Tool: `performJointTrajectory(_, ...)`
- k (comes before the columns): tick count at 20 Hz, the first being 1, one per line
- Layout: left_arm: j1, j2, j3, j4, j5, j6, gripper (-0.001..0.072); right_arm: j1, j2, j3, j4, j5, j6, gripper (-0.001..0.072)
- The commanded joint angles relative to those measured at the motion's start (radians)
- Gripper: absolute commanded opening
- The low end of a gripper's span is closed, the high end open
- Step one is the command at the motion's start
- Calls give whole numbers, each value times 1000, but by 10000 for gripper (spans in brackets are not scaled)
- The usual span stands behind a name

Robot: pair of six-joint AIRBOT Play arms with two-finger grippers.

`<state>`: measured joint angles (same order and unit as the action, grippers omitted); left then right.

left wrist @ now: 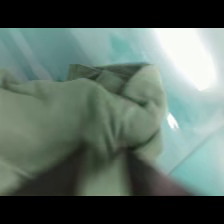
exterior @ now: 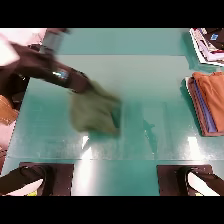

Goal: Fold the shirts.

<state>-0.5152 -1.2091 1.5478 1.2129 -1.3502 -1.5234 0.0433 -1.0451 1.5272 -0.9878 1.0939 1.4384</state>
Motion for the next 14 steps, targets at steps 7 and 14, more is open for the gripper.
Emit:
performJointTrajectory(7,58,-272,1,124,167,50,610,1,-2,2,0,63,0,14)
performJointTrajectory(14,268,-491,1,51,81,66,609,1,-3,2,0,113,0,14)
